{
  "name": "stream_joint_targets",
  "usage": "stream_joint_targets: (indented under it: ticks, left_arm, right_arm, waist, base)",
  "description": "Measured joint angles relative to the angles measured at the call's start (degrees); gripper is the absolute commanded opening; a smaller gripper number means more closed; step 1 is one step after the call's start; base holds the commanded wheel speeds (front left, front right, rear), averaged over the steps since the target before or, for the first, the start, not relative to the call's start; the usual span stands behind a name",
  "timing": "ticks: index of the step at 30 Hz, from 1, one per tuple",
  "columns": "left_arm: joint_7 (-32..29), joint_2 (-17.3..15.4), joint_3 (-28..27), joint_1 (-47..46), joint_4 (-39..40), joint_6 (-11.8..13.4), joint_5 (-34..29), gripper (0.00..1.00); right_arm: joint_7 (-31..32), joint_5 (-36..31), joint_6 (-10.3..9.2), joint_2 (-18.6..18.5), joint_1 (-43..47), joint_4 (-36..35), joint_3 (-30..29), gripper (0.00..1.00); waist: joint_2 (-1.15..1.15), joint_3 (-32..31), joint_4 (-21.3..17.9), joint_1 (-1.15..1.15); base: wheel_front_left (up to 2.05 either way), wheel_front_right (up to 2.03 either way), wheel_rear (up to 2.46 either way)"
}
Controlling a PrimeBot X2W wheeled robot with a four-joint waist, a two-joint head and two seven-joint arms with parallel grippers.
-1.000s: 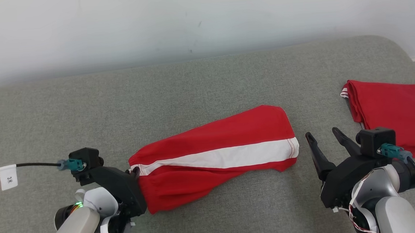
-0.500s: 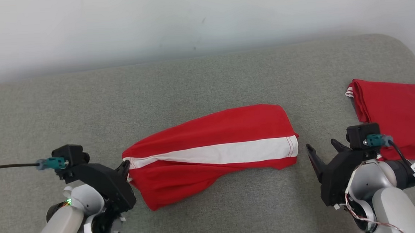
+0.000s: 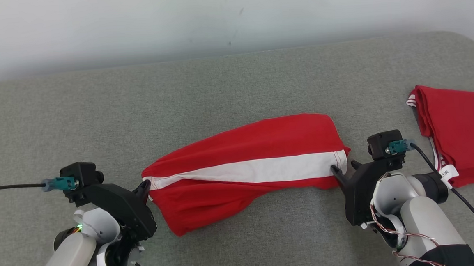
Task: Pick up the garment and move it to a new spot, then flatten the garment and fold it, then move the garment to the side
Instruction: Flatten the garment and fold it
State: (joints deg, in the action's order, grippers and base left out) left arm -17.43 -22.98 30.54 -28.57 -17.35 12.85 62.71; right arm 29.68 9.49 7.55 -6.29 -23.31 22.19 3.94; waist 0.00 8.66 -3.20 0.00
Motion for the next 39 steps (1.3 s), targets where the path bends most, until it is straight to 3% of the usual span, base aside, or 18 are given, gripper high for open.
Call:
stream_joint_targets:
  ticks: [1,3,4,6,7,10,11,13,23,31,34,35,36,39]
  left_arm:
    - [0.02,0.01,0.07,-0.03,-0.04,0.0,-0.02,0.0]
    - [0.42,0.09,0.05,-0.18,-0.21,-0.02,-0.1,0.0]
    - [0.46,0.13,0.05,-0.3,-0.31,-0.11,-0.1,0.0]
    - [0.78,0.31,0.09,-0.46,-0.48,-0.23,-0.19,0.0]
    - [0.8,0.35,0.05,-0.53,-0.56,-0.25,-0.19,0.0]
    - [0.94,0.38,0.12,-0.55,-0.87,-0.26,-0.19,0.0]
    - [0.94,0.37,0.12,-0.55,-0.91,-0.26,-0.19,0.0]
    - [0.94,0.34,0.13,-0.55,-0.93,-0.26,-0.19,0.0]
    - [2.35,0.25,-0.07,-0.14,-0.58,-0.82,-0.27,0.0]
    - [6.31,0.26,-2.71,-0.43,2.5,-2.97,0.19,0.0]
    - [5.69,-0.45,-2.72,-1.13,3.34,-2.81,0.09,0.0]
    - [5.24,-0.86,-2.44,-1.04,3.33,-2.67,-0.09,0.0]
    - [5.06,-1.04,-2.36,-0.94,3.33,-2.37,-0.09,0.0]
    - [4.24,-1.32,-1.64,-0.37,3.3,-1.98,-0.19,0.0]
  right_arm:
    - [-0.22,0.0,0.0,0.01,-0.3,0.53,0.04,0.53]
    - [-0.62,0.0,0.0,0.01,-0.57,1.34,0.18,0.43]
    - [-0.98,0.0,0.0,0.01,-0.62,1.69,0.27,0.33]
    - [-1.57,0.0,0.0,-0.02,-0.89,2.22,0.46,0.29]
    - [-1.77,0.0,0.0,-0.04,-1.09,2.43,0.52,0.2]
    - [-2.16,-0.02,0.0,-0.14,-1.18,3.0,0.48,0.16]
    - [-2.24,-0.02,0.0,-0.24,-1.18,3.18,0.62,0.07]
    - [-2.46,-0.02,0.0,-0.31,-1.18,3.28,0.84,0.0]
    - [-4.57,0.85,0.0,-1.23,-1.14,3.18,2.54,0.0]
    - [-7.62,2.12,0.0,-2.6,-1.19,-2.45,1.32,0.0]
    - [-5.98,2.12,0.0,-3.0,-1.12,-3.97,-0.75,0.0]
    - [-4.19,2.11,-0.01,-3.18,-0.65,-3.87,-1.04,0.27]
    - [-2.87,2.11,0.0,-3.36,0.23,-3.76,-0.99,0.97]
    - [-0.96,2.31,-0.01,-3.13,2.43,-2.81,-0.56,1.0]
  waist:
    - [0.0,0.01,0.11,0.0]
    - [0.0,-0.01,0.32,0.0]
    - [0.0,-0.07,0.4,0.0]
    - [0.0,-0.28,0.55,0.0]
    - [0.0,-0.41,0.6,0.0]
    - [0.0,-0.84,0.65,0.0]
    - [0.0,-0.97,0.64,0.0]
    - [0.0,-1.08,0.63,0.0]
    - [0.0,-2.06,0.22,0.0]
    - [0.0,-3.6,-0.03,0.0]
    - [0.0,-4.26,-0.18,0.0]
    - [-0.01,-4.47,-0.22,-0.01]
    - [-0.01,-4.61,-0.25,-0.01]
    - [-0.01,-4.32,-0.29,-0.01]
  base:
    - [0.0,0.0,0.0]
    - [0.0,0.0,0.0]
    - [0.0,0.0,0.0]
    - [0.0,0.0,0.0]
    - [0.0,0.0,0.0]
    - [0.0,0.0,0.0]
    - [0.0,0.0,0.0]
    - [0.0,0.0,0.0]
    - [0.0,0.0,0.0]
    - [0.0,0.0,0.0]
    - [0.0,0.0,0.0]
    - [0.0,0.0,0.0]
    - [0.0,0.0,0.0]
    - [0.0,0.0,0.0]
